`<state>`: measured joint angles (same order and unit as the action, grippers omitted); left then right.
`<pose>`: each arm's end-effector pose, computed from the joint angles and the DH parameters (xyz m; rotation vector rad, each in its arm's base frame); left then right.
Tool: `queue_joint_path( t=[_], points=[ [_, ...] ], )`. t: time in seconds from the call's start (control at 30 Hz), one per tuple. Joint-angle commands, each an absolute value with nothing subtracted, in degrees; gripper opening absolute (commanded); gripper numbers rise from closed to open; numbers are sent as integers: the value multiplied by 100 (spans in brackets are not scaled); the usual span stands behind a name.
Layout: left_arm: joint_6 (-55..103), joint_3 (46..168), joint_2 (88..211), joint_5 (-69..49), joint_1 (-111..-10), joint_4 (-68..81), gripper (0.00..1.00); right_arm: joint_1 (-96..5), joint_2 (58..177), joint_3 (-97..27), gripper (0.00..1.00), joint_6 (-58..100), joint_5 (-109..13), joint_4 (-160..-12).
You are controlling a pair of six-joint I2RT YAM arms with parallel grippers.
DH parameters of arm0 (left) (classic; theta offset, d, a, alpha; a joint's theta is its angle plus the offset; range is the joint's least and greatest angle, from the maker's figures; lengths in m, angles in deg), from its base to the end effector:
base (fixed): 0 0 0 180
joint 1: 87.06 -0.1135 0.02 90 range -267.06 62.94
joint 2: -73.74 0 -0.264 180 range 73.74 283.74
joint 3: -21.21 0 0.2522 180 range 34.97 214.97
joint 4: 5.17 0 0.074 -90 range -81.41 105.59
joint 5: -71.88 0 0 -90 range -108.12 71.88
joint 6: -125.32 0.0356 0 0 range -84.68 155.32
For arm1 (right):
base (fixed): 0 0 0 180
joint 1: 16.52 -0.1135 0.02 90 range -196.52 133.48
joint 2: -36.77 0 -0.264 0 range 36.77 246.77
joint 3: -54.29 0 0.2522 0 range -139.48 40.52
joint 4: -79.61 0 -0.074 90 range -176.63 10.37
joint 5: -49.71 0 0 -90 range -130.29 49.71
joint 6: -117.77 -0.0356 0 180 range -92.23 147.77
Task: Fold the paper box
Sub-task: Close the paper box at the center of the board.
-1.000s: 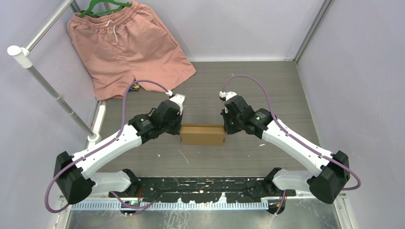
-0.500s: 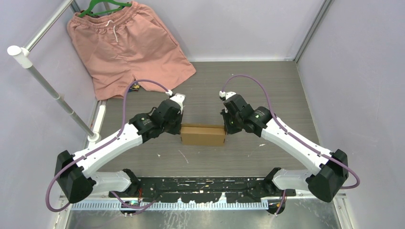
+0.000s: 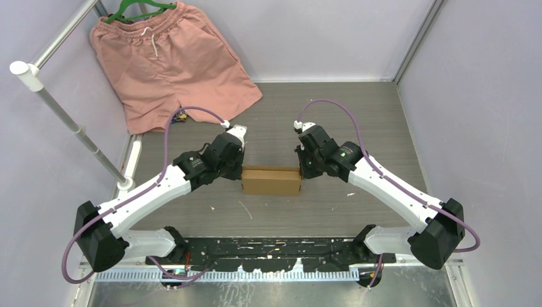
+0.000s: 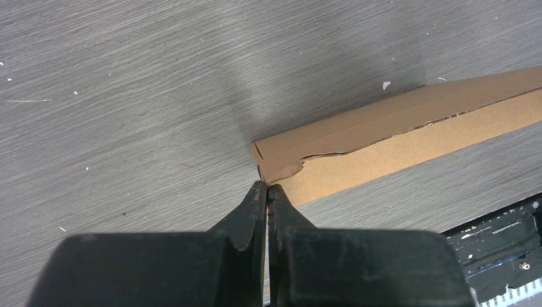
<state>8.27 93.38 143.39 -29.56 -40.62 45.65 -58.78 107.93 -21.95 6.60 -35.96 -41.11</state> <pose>0.1792 -0.1782 0.2908 0.3166 2.4018 -0.3573 0.1868 0.1661 0.2969 -0.4360 2.5121 0.3509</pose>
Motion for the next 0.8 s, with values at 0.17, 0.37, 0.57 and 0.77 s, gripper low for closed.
queue_joint_path(
  t=[0.17,0.37,0.57,0.77],
  points=[
    [449,9599,14388,-2471,-3985,4218,0,-5965,10788,-2298,1,434,-4192,-4814],
    [289,9606,14407,-2515,-3986,4211,1,-5964,10771,-2221,1,420,-4216,-4857],
    [185,9615,14423,-2514,-3982,4192,0,-5966,10730,-2189,1,415,-4202,-4863],
    [122,9567,14429,-2535,-3954,4136,1,-5964,10702,-2138,1,415,-4222,-4894]
  ],
)
